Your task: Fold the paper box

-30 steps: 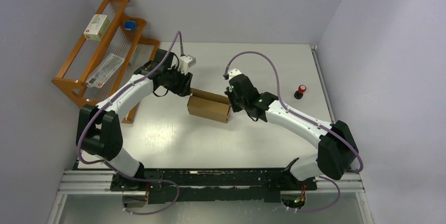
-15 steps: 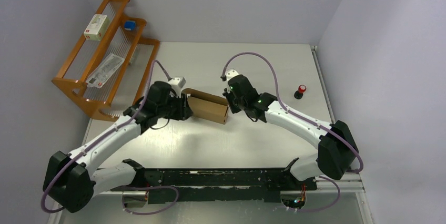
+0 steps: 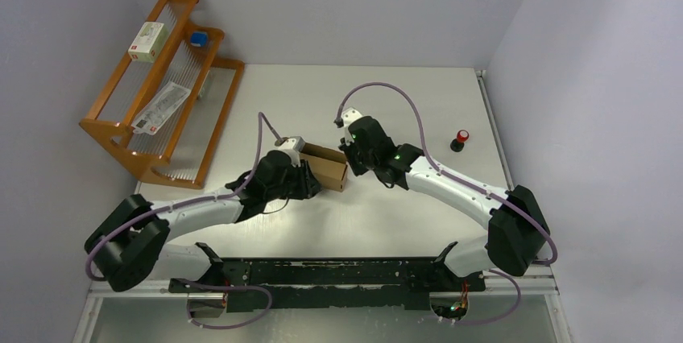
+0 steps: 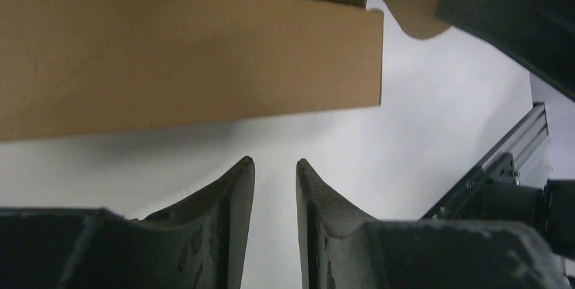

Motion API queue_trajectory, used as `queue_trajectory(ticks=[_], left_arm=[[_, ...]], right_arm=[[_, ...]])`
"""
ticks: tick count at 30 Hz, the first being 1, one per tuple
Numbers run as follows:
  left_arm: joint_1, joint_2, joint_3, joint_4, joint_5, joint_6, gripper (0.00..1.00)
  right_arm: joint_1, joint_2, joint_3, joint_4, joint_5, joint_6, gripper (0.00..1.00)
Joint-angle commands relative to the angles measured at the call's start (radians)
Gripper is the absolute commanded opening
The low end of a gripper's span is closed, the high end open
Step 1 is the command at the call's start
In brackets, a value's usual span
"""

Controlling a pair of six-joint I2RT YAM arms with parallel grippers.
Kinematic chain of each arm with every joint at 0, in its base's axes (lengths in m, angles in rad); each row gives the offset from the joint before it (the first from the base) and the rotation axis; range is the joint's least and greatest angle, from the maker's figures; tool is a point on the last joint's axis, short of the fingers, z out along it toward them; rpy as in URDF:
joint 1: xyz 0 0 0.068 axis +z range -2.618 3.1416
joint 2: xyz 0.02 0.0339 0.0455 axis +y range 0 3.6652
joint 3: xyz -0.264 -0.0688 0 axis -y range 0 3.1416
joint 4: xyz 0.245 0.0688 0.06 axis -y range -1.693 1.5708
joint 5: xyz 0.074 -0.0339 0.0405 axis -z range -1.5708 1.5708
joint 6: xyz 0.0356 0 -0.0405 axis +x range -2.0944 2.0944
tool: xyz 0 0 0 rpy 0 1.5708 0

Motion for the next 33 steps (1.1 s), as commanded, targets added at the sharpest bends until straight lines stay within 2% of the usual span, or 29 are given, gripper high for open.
queue_trajectory(ticks=[1, 4, 10, 14, 16, 21, 27, 31, 33], left_arm=[[-0.024, 0.075, -0.022, 0.273, -0.113, -0.074, 0.35], [-0.029, 0.127, -0.022, 0.344, -0.123, -0.095, 0.35], [-0.036, 0.112, -0.046, 0.364, -0.125, -0.099, 0.35], [-0.036, 0.059, -0.085, 0.345, -0.152, -0.086, 0.34], [-0.036, 0.038, -0.101, 0.328, -0.169, -0.076, 0.34], [-0.036, 0.000, -0.137, 0.337, -0.215, -0.069, 0.33], [-0.033, 0.004, -0.146, 0.354, -0.249, -0.061, 0.32], [-0.027, 0.030, -0.142, 0.391, -0.256, -0.054, 0.31], [-0.024, 0.052, -0.133, 0.401, -0.257, -0.040, 0.31]], right_arm=[[0.010, -0.030, -0.017, 0.020, -0.029, -0.042, 0.00], [0.010, -0.029, -0.014, 0.006, -0.033, -0.054, 0.01], [0.010, -0.032, 0.056, -0.026, -0.065, -0.071, 0.35], [0.010, 0.008, 0.138, -0.020, -0.100, -0.127, 0.48], [0.009, 0.051, 0.191, -0.016, -0.123, -0.144, 0.52], [0.005, 0.198, 0.327, -0.031, -0.212, -0.198, 0.52], [0.005, 0.319, 0.413, -0.015, -0.281, -0.247, 0.46], [0.004, 0.389, 0.444, -0.027, -0.310, -0.275, 0.37], [0.004, 0.411, 0.455, -0.042, -0.320, -0.282, 0.26]])
